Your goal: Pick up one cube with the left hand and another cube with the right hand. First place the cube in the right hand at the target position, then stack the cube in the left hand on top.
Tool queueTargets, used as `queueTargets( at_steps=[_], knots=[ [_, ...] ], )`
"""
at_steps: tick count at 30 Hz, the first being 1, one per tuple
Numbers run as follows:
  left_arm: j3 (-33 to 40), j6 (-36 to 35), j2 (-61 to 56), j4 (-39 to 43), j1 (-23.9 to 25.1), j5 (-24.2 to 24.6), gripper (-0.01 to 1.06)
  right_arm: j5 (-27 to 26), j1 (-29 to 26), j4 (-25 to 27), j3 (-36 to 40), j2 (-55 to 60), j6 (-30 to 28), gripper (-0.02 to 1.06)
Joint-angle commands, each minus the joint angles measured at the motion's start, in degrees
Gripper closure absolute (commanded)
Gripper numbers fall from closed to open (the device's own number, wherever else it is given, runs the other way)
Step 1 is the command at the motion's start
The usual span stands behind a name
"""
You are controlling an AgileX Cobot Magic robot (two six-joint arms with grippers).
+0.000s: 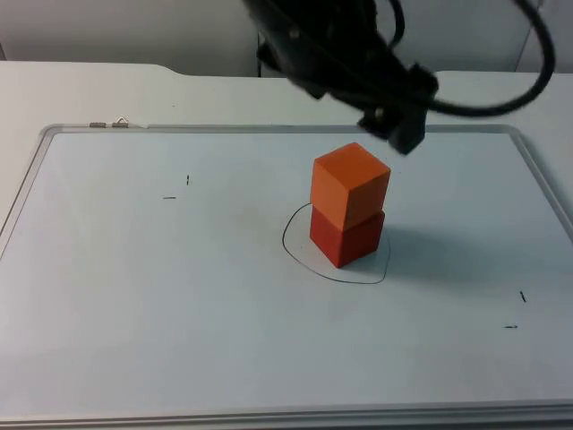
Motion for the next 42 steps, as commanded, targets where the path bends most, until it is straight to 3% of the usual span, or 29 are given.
queueTargets(
  at_steps=[1, 10, 13, 23, 26, 30, 33, 36, 41, 42],
  knots=[
    [-0.37, -0.36, -5.35, -0.52, -0.20, 2.04, 0.00, -0.63, 0.22, -0.26, 0.12, -0.22, -0.32, 0.07],
    [-0.37, -0.36, -20.80, -1.46, -0.53, 10.73, 0.00, -0.63, 0.22, -0.26, 0.12, -0.22, -0.32, 0.07],
    [-0.37, -0.36, -27.13, 0.77, -0.53, 16.52, 0.00, -0.25, 0.22, -0.26, 0.12, -0.22, -0.32, 0.07],
    [-0.17, 0.41, -41.65, 1.15, -0.53, 24.18, 0.00, 1.64, 0.22, 0.65, 0.12, -0.22, -0.45, 0.07],
    [2.46, 0.41, -45.81, 1.15, -0.53, 24.29, 0.00, 2.34, 0.22, 4.27, 0.12, -0.22, -4.38, 0.07],
    [12.50, 0.41, -54.92, 1.15, -0.53, 21.78, 0.00, 4.56, 0.22, 13.89, 0.12, -0.22, -14.46, 0.07],
    [18.10, 0.19, -60.15, 1.15, -0.53, 19.23, 0.00, 6.54, 0.22, 17.64, 0.12, -0.22, -17.70, 0.07],
    [26.48, -2.83, -69.03, 1.36, -0.53, 15.34, 0.00, 8.90, 0.22, 18.58, 0.12, -0.22, -18.37, 0.07],
    [32.23, -6.02, -77.08, 1.93, -0.53, 15.06, 0.00, 9.83, 0.22, 18.58, 0.12, -0.22, -19.39, 0.07],
    [34.39, -9.27, -81.06, 3.10, -0.53, 15.16, 0.00, 9.82, 0.22, 18.46, 0.12, -0.22, -19.52, 0.07]
  ],
)
